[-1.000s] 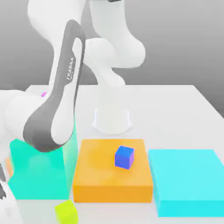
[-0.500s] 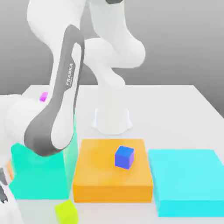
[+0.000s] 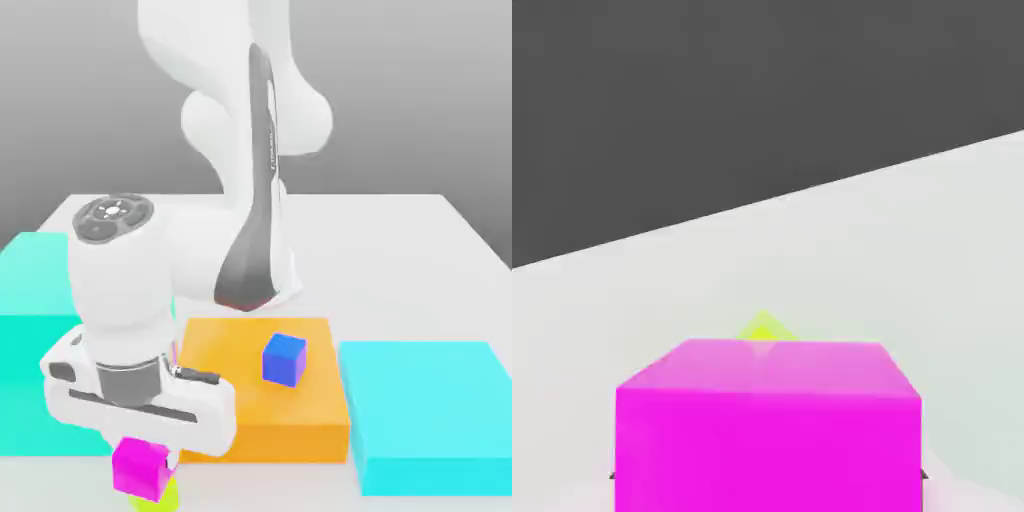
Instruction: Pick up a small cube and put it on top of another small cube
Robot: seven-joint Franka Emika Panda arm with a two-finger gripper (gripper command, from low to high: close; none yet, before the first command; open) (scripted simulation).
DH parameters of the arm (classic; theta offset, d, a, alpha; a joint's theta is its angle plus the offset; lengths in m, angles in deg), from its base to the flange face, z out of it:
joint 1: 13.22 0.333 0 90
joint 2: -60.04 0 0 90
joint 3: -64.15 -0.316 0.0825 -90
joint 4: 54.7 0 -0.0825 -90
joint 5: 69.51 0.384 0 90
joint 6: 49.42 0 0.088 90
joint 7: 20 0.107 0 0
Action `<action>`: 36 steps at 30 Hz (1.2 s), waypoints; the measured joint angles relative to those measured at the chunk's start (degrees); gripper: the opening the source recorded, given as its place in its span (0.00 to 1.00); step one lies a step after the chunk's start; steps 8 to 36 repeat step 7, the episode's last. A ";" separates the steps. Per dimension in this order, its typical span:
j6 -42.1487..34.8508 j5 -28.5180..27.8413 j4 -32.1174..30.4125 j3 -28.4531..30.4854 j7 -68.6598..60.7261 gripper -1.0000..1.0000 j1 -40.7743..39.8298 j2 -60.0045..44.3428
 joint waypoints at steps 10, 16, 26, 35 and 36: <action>-4.95 -1.71 -0.33 0.75 1.15 1.00 0.47 5.35; -4.95 -1.71 -0.33 0.75 1.15 1.00 0.47 5.35; -4.95 -1.71 -0.33 0.75 1.15 1.00 0.47 5.35; -4.95 -1.71 -0.33 0.75 1.15 1.00 0.47 5.35; -4.95 -1.71 -0.33 0.75 1.15 1.00 0.47 5.35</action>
